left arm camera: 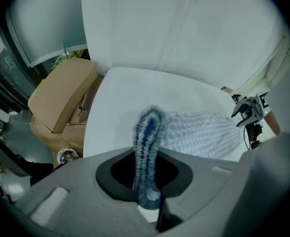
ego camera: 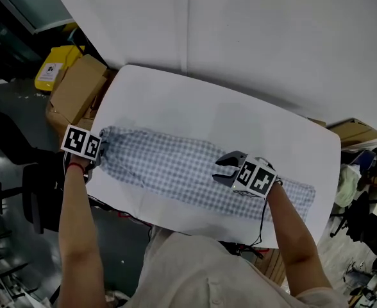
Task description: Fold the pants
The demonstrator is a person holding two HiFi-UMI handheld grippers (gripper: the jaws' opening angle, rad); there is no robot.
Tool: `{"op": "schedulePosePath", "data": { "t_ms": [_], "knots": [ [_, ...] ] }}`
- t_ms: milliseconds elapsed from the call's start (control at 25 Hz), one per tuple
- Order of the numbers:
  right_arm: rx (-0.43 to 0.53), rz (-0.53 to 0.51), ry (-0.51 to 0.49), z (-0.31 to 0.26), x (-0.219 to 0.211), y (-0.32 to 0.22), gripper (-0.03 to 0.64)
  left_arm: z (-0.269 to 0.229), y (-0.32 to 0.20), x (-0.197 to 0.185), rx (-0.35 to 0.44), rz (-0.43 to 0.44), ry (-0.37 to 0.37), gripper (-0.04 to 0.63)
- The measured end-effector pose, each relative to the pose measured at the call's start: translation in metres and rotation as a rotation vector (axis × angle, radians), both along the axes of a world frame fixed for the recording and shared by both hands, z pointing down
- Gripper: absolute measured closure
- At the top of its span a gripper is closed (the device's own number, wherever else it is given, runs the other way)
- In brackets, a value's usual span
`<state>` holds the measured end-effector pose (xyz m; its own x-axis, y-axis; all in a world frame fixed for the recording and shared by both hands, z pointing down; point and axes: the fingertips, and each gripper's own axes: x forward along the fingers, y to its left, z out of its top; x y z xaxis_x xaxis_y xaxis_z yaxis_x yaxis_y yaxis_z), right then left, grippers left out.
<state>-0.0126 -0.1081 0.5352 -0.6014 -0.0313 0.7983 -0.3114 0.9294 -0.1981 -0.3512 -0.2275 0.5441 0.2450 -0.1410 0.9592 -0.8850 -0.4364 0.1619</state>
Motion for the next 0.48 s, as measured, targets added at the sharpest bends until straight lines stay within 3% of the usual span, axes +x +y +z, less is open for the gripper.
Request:
{"op": "schedulePosePath", "data": {
  "t_ms": [160, 320, 480],
  "knots": [
    [-0.003, 0.006, -0.003, -0.001, -0.003, 0.0, 0.453, 0.004, 0.006, -0.002, -0.014, -0.038, 0.062, 0.543],
    [0.013, 0.017, 0.01, -0.003, -0.005, -0.004, 0.457, -0.002, 0.009, 0.02, -0.026, -0.045, 0.202, 0.543],
    [0.112, 0.01, 0.041, -0.012, -0.001, -0.01, 0.514, -0.02, 0.016, 0.059, -0.021, -0.006, 0.351, 0.543]
  ]
}}
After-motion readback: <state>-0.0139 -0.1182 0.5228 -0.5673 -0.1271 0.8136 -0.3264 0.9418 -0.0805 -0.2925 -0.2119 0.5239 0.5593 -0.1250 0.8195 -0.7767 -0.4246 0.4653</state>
